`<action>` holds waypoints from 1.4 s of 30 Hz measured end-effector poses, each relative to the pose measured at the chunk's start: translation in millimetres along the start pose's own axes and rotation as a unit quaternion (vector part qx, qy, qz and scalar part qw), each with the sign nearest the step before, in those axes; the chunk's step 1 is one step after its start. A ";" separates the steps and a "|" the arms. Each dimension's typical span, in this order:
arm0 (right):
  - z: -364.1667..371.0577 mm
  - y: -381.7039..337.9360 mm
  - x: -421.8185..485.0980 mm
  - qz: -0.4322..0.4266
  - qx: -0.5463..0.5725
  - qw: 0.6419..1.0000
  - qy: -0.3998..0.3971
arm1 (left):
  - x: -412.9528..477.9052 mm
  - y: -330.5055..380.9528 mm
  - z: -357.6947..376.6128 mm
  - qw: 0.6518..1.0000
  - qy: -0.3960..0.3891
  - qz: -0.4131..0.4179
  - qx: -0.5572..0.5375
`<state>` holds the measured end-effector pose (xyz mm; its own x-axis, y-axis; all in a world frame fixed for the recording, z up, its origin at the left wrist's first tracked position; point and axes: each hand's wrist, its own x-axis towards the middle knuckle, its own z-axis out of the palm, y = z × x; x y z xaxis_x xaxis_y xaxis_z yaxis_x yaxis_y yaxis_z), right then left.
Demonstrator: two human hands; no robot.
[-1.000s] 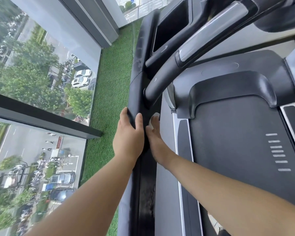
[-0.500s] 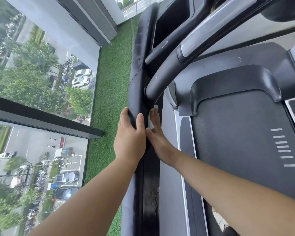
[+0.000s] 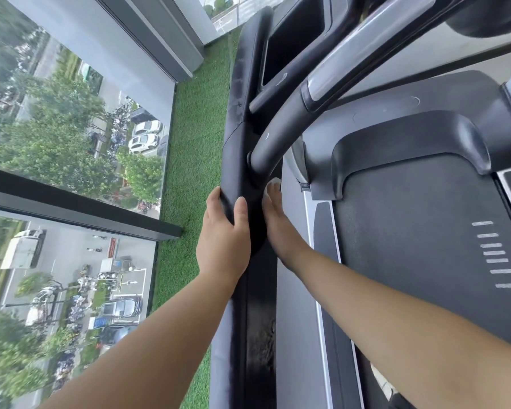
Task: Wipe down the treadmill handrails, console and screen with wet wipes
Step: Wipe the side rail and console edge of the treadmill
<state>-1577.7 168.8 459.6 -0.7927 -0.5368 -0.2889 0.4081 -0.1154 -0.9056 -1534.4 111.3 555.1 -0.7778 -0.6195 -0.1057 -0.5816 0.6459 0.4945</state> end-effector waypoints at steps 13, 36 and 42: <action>12.2 13.9 -18.7 0.117 0.050 0.992 0.018 | 1.0 -0.7 1.1 1.000 0.006 -0.007 0.007; -79.9 -120.4 -84.3 0.068 -0.110 0.991 -0.027 | -33.8 39.5 -17.5 0.982 0.027 0.000 -0.187; -75.0 -178.9 -86.3 -0.026 -0.226 0.971 -0.070 | -63.2 87.3 -26.0 0.875 -0.034 -0.019 -0.482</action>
<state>-1616.2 298.5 623.3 -0.7246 -0.6526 -0.2216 0.1029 0.2156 -0.9711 -1529.8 195.2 627.4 -0.7935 -0.5837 -0.1725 -0.1609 -0.0721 0.9843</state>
